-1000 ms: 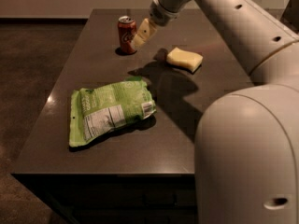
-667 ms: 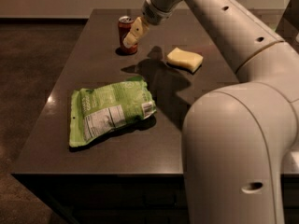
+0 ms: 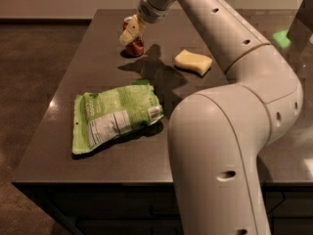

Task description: Move coke can near green rice chip bag

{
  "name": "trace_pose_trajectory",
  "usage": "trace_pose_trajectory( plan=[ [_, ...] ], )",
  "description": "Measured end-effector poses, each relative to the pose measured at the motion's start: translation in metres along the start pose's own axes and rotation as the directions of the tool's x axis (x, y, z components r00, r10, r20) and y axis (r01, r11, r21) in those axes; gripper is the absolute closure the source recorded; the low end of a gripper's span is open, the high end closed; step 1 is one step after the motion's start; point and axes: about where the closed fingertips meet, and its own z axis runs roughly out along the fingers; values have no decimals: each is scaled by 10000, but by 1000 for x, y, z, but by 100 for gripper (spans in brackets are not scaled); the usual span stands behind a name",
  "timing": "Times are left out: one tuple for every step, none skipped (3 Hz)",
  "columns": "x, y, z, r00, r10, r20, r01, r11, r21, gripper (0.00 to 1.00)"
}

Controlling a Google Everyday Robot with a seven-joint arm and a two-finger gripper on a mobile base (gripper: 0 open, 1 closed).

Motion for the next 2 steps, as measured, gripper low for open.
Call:
trace_pose_trajectory(
  plan=[
    [-7, 1, 9, 9999, -31, 97, 34, 9997, -254, 13],
    [-10, 7, 13, 9998, -134, 129, 143, 9973, -716, 37]
  ],
)
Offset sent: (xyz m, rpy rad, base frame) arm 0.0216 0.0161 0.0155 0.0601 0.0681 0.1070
